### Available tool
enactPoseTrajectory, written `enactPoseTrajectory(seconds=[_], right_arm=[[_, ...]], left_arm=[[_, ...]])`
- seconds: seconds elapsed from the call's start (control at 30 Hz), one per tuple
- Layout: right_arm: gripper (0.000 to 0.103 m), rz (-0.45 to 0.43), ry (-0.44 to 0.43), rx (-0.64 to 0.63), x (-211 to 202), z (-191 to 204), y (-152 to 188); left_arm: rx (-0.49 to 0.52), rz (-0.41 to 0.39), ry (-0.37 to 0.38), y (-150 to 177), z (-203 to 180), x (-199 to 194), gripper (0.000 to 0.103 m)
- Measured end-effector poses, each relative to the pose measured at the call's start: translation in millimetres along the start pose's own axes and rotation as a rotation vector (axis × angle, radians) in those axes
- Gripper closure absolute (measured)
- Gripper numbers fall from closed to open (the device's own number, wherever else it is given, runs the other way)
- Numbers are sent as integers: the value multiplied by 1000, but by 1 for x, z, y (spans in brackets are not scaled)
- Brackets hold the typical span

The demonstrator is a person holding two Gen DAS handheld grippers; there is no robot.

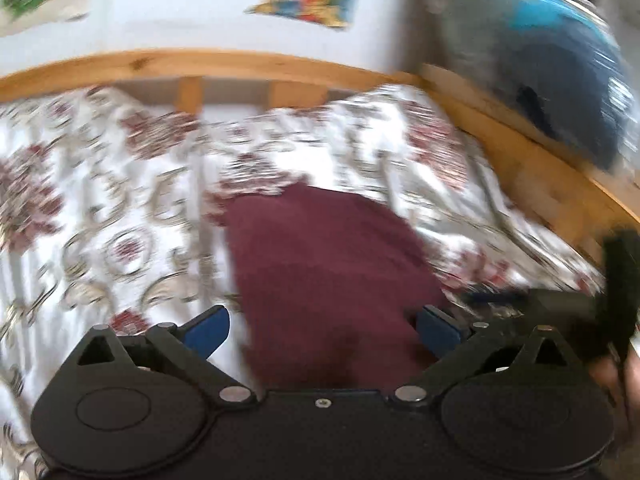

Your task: Fold small clothes

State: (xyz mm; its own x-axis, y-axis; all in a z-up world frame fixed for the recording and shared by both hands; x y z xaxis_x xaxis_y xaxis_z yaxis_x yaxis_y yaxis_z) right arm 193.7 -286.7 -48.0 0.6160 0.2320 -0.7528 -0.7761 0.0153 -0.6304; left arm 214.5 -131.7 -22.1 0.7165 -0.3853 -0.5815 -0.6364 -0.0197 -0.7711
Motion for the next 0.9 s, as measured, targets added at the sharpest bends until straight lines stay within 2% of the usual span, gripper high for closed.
enactPoseTrajectory(seconds=[0.07,0.13,0.23,0.33,0.43,0.63,0.7,0.77,0.83,0.9], right_arm=[[8,19,42,-66,0,5,10],[8,32,65,-113,0,7,16],[7,37,28,-94,0,5,16],[3,30,-30,-47,-2,-1,14],[0,-23,-61,1,-8,-11,5],[1,-154,-96,165,-7,-32,-14],[7,-187,-106,214,0,-38,-20],[22,-207,-94,223,11,-40,-27],[30,-214,-68,214,23,-41,-34],[45,-212,-56,217,36,-44,-40]], left_arm=[[-59,30,-23,-1,13,12,4],[-114,70,-13,1,24,27,8],[-174,157,-16,14,38,48,13],[-218,150,7,25,45,51,10],[-232,160,10,33,45,53,8],[-260,175,28,44,44,58,8],[-276,174,32,47,44,57,8],[-278,172,34,47,44,57,8],[-274,172,34,47,44,57,8],[-271,173,33,47,44,56,8]])
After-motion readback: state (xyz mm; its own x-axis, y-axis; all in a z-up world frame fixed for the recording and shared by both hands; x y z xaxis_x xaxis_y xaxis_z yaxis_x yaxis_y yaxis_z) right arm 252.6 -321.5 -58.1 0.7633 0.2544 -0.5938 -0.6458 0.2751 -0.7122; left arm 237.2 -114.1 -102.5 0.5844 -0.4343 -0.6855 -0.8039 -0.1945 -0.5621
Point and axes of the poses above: each gripper's, at about its wrist camera, not at the fingertips, and x roughly the way its jaws point, z to its left, y to its underside, the point moved 7 cm from there along x, roughly the way its jaws point, and after that the axes turned 3 degrees about y, right-handed, at the moved point
